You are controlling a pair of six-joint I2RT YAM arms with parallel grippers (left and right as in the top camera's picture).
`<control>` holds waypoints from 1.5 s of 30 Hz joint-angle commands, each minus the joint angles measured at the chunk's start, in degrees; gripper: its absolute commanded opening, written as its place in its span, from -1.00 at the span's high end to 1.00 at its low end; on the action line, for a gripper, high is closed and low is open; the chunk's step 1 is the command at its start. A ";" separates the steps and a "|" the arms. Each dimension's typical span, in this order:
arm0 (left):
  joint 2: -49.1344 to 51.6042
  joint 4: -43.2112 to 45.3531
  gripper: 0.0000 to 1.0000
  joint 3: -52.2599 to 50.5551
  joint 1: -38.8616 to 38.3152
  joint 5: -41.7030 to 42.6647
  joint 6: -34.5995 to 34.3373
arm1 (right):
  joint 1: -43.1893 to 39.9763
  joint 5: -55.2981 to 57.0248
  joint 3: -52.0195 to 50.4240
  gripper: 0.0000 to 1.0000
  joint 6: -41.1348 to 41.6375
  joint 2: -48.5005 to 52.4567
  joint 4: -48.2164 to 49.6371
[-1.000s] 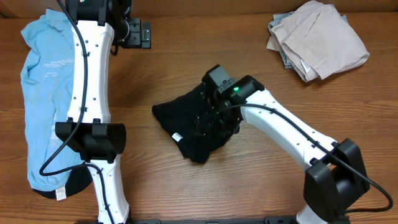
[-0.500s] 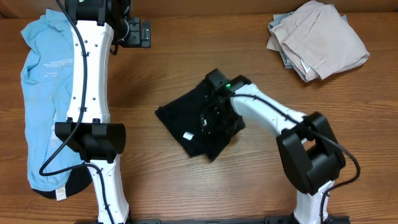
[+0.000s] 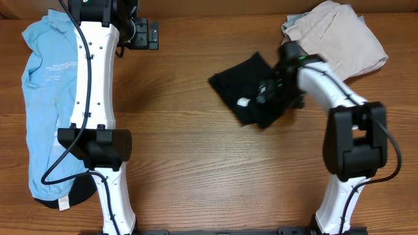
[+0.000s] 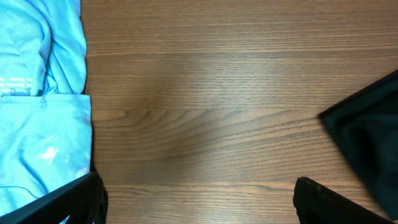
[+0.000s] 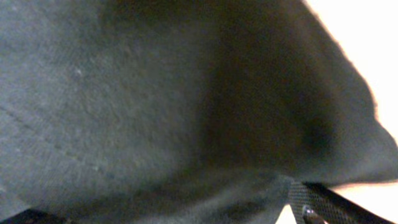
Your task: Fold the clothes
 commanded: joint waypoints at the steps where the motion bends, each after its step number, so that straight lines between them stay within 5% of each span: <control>1: 0.59 0.37 -0.99 0.31 0.42 0.72 1.14 | -0.44 -5.29 11.47 -0.95 -2.91 -1.79 -5.53; 10: 0.59 1.09 -1.00 0.31 0.42 0.72 1.16 | 10.71 -1.22 15.56 -0.98 -4.11 -0.87 -7.43; 17: 0.59 1.49 -1.00 0.31 0.42 0.15 1.18 | 16.31 11.69 9.81 -0.93 1.05 3.32 3.63; 25: 0.59 1.75 -1.00 0.31 0.42 -0.33 1.16 | 16.55 12.26 6.73 -0.93 0.42 7.41 12.70; 34: 0.59 1.70 -0.99 0.31 0.42 -0.37 1.18 | 18.05 -1.29 6.45 -0.87 -5.57 8.33 -6.10; 40: 0.59 1.46 -1.00 0.31 0.42 -0.37 1.20 | 17.62 10.14 6.45 -0.87 -5.22 8.31 -21.53; 45: 0.59 1.01 -1.00 0.31 0.42 -0.37 1.77 | 14.53 17.77 6.67 -0.86 0.61 5.86 -24.59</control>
